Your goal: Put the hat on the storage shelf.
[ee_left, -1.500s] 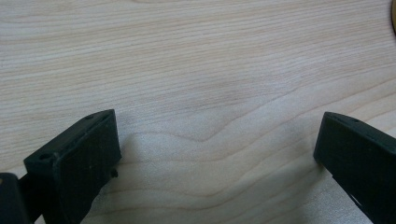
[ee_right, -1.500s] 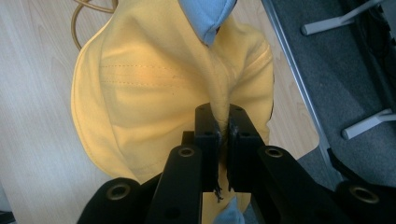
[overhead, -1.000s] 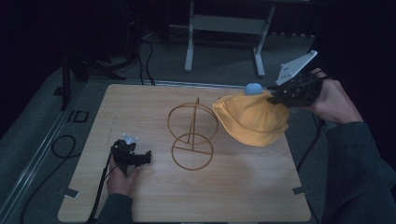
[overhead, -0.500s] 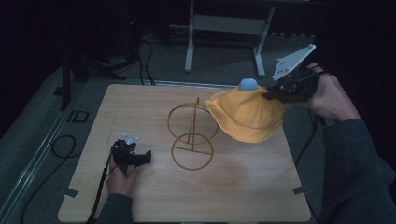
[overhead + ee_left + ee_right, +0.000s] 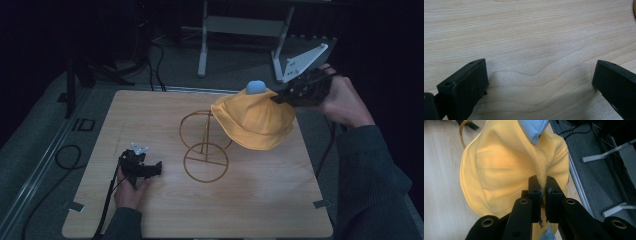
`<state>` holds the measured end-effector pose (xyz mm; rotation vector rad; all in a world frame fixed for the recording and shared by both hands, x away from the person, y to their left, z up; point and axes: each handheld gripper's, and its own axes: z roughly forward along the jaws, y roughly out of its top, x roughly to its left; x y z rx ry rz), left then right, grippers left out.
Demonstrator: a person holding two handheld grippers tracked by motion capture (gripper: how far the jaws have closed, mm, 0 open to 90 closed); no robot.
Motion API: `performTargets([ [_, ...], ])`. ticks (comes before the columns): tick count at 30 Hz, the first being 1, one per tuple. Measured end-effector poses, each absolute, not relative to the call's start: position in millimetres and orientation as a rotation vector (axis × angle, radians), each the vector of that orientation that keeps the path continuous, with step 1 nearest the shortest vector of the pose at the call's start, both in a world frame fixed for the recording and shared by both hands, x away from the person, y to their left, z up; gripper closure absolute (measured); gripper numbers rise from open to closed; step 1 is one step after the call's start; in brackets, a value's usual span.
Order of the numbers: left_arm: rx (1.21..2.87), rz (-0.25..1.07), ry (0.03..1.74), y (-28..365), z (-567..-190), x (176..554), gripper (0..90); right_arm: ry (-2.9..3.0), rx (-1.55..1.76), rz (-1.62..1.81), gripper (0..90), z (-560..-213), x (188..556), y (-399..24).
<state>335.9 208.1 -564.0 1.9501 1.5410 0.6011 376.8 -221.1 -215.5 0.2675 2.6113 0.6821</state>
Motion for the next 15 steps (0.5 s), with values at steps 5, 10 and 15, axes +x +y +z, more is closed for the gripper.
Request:
performTargets([
  [5,1.950,0.601,1.541,208.1,-564.0,335.9,0.4,2.609,0.258,0.707,85.0,-216.3,378.8,-210.7],
  [10,1.950,0.601,1.541,208.2,-564.0,336.0,0.4,2.617,0.227,0.722,85.0,-218.0,379.9,-196.2],
  [15,1.947,0.602,1.542,208.0,-564.1,336.0,0.4,2.625,0.197,0.727,85.0,-218.4,380.3,-181.5],
])
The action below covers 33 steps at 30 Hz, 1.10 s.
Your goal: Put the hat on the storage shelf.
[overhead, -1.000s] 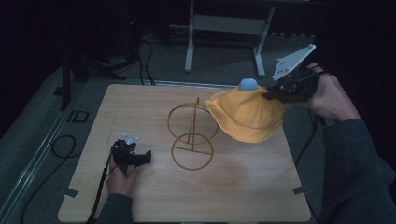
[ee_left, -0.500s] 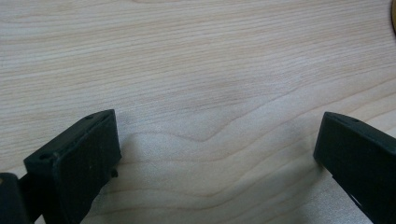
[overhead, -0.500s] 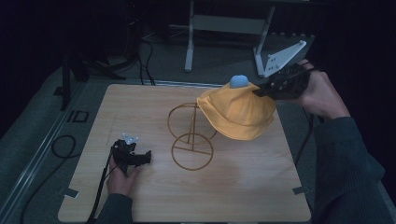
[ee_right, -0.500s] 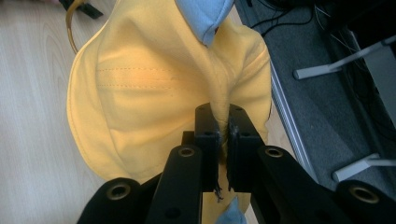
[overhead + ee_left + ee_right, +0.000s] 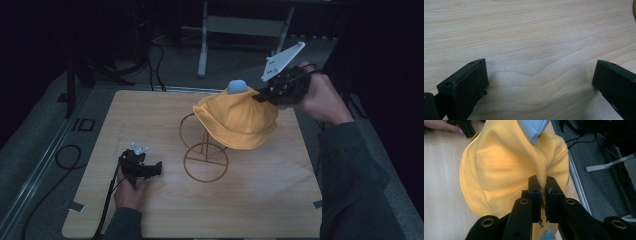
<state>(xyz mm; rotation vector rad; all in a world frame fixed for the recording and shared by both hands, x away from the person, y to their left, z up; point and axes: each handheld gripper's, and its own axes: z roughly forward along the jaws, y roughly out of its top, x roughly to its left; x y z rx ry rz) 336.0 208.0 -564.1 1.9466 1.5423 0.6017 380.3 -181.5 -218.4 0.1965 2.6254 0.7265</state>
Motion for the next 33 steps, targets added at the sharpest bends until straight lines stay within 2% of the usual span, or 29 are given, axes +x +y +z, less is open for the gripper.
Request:
performTargets([
  [27,1.947,0.601,1.543,207.9,-564.1,336.0,0.4,2.693,0.047,0.643,84.5,-236.8,384.0,-98.5],
  [33,1.950,0.601,1.542,208.1,-564.0,336.0,0.4,2.721,0.030,0.637,82.2,-245.7,386.1,-82.7],
])
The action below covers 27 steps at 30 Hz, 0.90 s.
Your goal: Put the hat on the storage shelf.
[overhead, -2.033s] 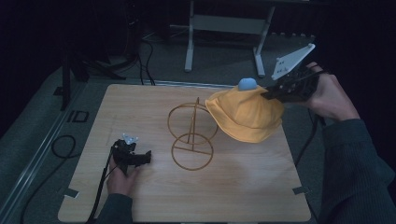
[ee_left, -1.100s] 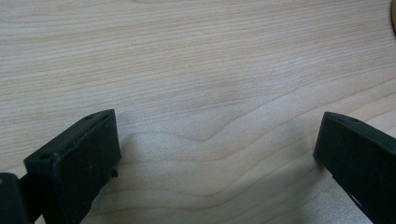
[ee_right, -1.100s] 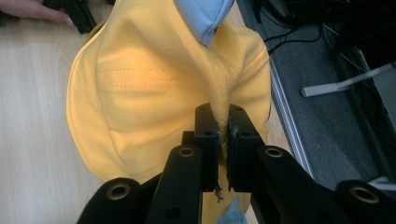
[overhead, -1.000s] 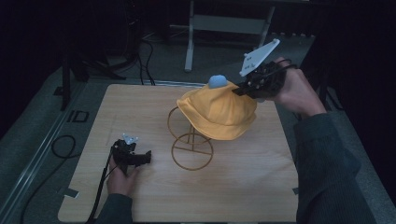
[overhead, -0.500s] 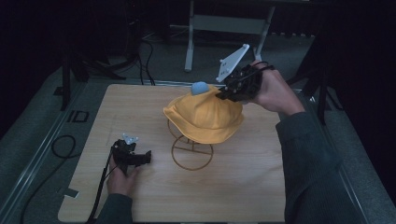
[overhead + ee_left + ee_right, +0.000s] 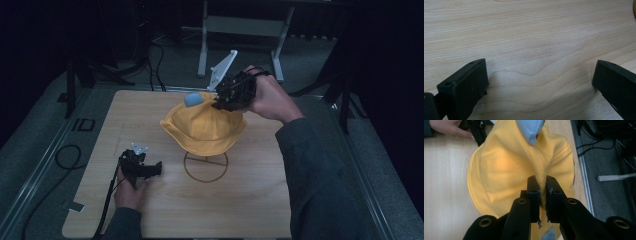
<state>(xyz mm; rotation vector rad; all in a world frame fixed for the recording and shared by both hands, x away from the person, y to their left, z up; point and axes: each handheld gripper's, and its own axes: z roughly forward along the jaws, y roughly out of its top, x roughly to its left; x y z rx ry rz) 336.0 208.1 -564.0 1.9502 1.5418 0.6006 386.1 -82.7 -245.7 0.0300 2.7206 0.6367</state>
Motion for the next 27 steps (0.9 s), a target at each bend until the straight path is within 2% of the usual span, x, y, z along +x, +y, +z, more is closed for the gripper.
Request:
performTargets([
  [9,1.946,0.603,1.542,207.9,-564.2,336.1,0.4,2.748,0.037,0.604,68.9,-258.3,390.7,-76.0],
  [19,1.945,0.603,1.543,207.9,-564.2,336.0,0.4,2.769,0.040,0.577,64.1,-264.2,388.3,-71.2],
  [24,1.945,0.603,1.543,207.9,-564.2,336.0,0.4,2.781,0.049,0.565,56.1,-265.4,388.1,-70.7],
  [26,1.946,0.602,1.542,207.9,-564.1,336.0,0.4,2.786,0.080,0.575,50.0,-264.0,388.8,-73.5],
  [27,1.945,0.602,1.542,207.9,-564.2,336.1,0.4,2.768,0.087,0.582,43.9,-263.2,388.2,-76.1],
])
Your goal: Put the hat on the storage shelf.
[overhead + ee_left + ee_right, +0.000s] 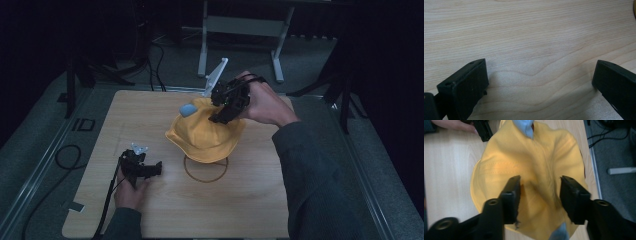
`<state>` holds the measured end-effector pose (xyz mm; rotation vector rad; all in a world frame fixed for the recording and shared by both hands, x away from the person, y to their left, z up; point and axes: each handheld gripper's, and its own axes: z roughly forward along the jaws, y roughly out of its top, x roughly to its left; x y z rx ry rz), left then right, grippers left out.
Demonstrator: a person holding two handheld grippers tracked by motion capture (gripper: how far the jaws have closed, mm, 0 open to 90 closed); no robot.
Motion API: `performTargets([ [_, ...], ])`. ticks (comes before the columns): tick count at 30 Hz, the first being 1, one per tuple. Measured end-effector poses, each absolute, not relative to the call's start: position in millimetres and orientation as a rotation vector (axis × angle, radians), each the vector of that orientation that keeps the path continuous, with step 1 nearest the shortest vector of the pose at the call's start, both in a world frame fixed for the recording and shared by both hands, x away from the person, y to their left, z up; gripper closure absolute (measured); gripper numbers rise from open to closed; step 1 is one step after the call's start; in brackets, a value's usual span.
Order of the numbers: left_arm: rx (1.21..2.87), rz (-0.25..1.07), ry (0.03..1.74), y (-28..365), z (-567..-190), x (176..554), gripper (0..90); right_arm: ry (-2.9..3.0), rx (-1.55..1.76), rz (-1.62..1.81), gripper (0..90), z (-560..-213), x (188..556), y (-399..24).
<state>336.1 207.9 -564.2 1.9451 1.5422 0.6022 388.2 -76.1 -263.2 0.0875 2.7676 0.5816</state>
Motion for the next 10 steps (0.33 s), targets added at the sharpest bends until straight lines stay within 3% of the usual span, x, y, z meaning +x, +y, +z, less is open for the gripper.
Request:
performTargets([
  [1,1.945,0.603,1.542,207.9,-564.2,336.0,0.4,2.722,0.099,0.583,36.4,-261.7,386.4,-79.9],
  [2,1.944,0.603,1.542,207.9,-564.2,336.1,0.4,2.722,0.099,0.583,36.4,-261.7,386.4,-79.9],
  [3,1.944,0.603,1.542,207.9,-564.2,336.1,0.4,2.701,0.124,0.582,29.9,-258.9,386.5,-84.6],
  [10,1.943,0.602,1.544,207.7,-564.3,336.0,0.4,2.677,0.236,0.634,23.4,-256.7,392.5,-107.8],
])
